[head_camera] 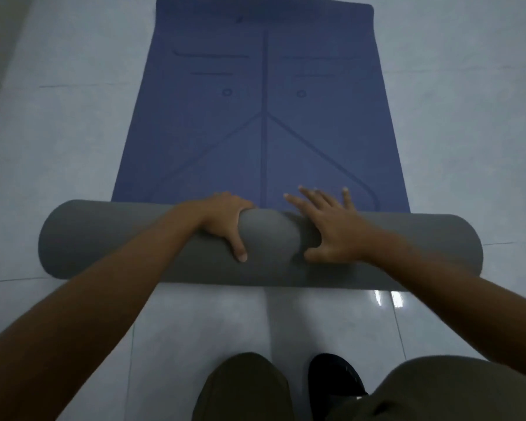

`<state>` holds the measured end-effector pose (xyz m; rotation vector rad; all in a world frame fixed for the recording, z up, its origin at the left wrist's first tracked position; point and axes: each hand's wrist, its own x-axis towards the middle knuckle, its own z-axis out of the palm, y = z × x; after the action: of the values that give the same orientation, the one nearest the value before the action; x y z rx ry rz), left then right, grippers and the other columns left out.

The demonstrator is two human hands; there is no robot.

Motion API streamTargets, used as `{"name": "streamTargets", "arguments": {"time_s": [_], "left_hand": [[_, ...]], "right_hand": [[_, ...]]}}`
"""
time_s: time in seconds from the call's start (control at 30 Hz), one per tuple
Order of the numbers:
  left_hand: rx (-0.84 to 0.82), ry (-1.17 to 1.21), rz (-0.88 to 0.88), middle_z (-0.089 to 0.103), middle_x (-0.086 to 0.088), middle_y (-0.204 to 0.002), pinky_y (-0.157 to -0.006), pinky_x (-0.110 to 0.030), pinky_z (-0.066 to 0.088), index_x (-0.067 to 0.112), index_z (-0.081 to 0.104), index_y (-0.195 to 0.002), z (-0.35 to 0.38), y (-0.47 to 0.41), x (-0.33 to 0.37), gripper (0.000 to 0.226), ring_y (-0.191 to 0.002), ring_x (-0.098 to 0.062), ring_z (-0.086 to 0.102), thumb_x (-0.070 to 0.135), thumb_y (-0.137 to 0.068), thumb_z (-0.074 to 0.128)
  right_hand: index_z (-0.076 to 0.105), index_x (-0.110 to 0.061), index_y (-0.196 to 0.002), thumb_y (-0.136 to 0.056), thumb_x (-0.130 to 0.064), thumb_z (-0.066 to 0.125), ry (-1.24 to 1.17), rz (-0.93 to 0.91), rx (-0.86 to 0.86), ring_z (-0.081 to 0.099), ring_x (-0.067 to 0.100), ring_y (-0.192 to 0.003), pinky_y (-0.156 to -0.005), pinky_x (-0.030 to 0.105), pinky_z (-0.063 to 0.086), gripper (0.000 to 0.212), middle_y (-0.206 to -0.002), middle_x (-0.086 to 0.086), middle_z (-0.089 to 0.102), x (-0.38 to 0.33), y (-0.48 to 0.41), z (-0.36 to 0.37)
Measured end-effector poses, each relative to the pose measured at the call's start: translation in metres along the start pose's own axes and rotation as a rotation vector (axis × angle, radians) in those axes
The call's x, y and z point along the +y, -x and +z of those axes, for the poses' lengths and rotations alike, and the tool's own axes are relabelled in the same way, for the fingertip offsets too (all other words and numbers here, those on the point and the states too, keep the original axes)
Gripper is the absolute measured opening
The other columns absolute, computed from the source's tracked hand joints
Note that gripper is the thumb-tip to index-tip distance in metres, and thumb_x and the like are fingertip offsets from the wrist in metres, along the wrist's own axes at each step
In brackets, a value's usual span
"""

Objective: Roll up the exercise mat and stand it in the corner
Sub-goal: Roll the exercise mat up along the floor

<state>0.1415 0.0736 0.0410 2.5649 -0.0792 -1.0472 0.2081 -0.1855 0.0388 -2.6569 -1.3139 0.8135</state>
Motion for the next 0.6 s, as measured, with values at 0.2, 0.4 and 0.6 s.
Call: {"name": "streamTargets", "arguments": {"time_s": [0.2,0.4,0.6], "left_hand": [[-0.010,0.179,-0.063,0.047,0.012,-0.147,-0.109,-0.037,0.038,0.037,0.040,-0.147,-0.013,-0.023,-0.028,0.117,-0.132,-0.017,0.048,0.064,-0.045,0.091],[0.545,-0.123,-0.013,0.037,-0.006,-0.157,-0.119,-0.055,0.024,0.025,0.033,-0.151,0.030,0.001,-0.048,0.124,-0.144,-0.028,0.035,0.098,-0.052,0.052],[0.484,-0.448,-0.170,0.003,-0.023,-0.165,-0.113,-0.074,0.009,0.015,-0.007,-0.158,0.053,-0.020,-0.030,0.157,-0.152,-0.043,0.003,0.090,-0.042,0.067]], "right_hand": [[-0.013,-0.027,-0.158,-0.075,-0.088,0.042,0.170,0.081,0.149,-0.018,0.036,-0.152,-0.111,0.076,-0.001,0.117,-0.167,0.011,-0.014,-0.023,0.020,0.064],[0.002,-0.035,-0.159,-0.054,-0.099,0.049,0.042,0.034,0.096,0.019,0.031,-0.151,-0.114,0.070,0.013,0.132,-0.165,0.005,0.020,0.028,-0.052,0.012],[0.020,-0.043,-0.154,-0.051,-0.102,0.042,0.066,0.130,0.151,0.026,0.033,-0.148,-0.110,0.078,0.002,0.121,-0.158,0.005,0.034,0.044,-0.087,-0.007]]}}
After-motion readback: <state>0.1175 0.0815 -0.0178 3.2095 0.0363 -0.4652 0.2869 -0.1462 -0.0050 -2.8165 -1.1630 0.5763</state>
